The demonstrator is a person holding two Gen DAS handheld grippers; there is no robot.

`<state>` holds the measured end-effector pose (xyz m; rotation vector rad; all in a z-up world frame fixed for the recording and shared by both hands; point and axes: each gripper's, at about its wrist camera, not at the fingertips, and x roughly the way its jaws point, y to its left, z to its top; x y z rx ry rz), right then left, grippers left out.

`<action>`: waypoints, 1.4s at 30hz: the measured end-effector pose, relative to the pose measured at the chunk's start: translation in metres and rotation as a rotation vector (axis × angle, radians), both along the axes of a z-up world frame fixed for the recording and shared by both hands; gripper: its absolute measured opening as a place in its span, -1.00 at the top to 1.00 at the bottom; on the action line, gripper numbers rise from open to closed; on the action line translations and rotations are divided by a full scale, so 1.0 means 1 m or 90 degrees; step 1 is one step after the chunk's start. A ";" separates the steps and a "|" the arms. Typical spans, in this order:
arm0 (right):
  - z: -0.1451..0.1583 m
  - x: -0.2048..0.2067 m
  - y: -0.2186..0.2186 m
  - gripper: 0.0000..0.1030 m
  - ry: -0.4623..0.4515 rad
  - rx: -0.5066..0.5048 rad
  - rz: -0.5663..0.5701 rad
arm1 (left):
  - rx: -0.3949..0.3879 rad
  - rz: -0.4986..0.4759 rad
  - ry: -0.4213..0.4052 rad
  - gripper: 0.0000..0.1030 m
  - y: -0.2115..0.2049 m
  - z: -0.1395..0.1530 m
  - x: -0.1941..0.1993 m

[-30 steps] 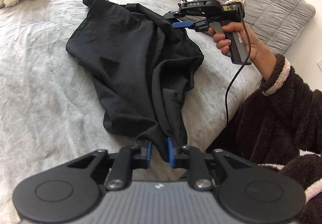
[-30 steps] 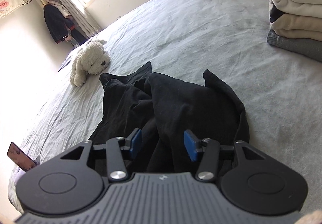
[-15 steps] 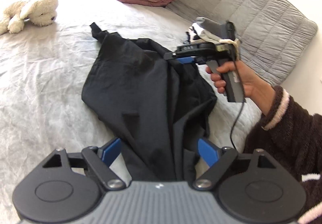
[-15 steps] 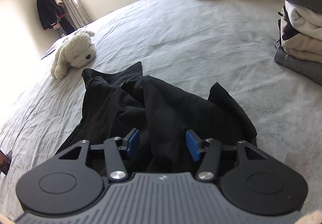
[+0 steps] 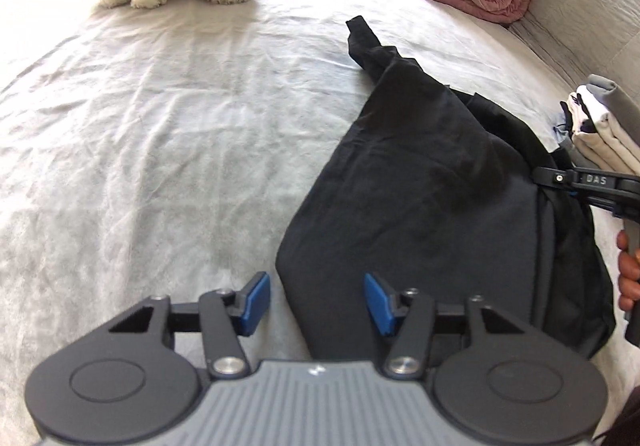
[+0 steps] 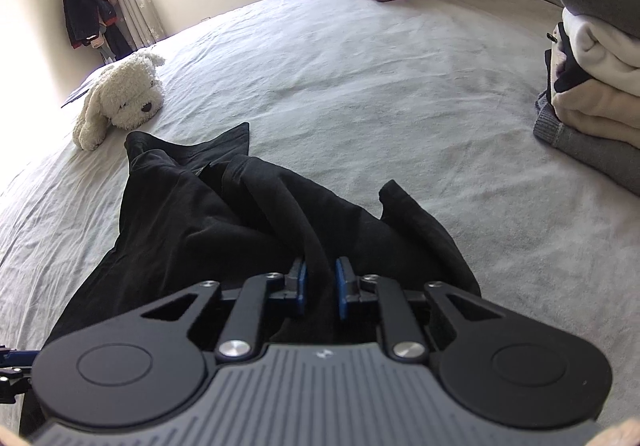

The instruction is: Fold clothes

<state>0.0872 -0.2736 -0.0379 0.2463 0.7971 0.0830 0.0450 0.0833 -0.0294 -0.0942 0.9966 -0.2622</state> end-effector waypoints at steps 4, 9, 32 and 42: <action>0.009 -0.007 -0.003 0.87 -0.024 0.008 -0.005 | 0.027 -0.005 -0.015 0.95 0.000 0.002 -0.004; 0.023 -0.021 -0.006 0.89 -0.056 0.013 -0.006 | 0.027 0.002 -0.021 0.96 0.008 0.009 -0.024; 0.017 -0.109 -0.018 0.90 -0.004 0.048 0.073 | -0.068 -0.158 0.034 0.96 0.025 0.018 -0.139; 0.017 -0.122 -0.024 0.68 0.001 0.071 0.073 | -0.120 -0.150 0.050 0.90 0.043 0.016 -0.138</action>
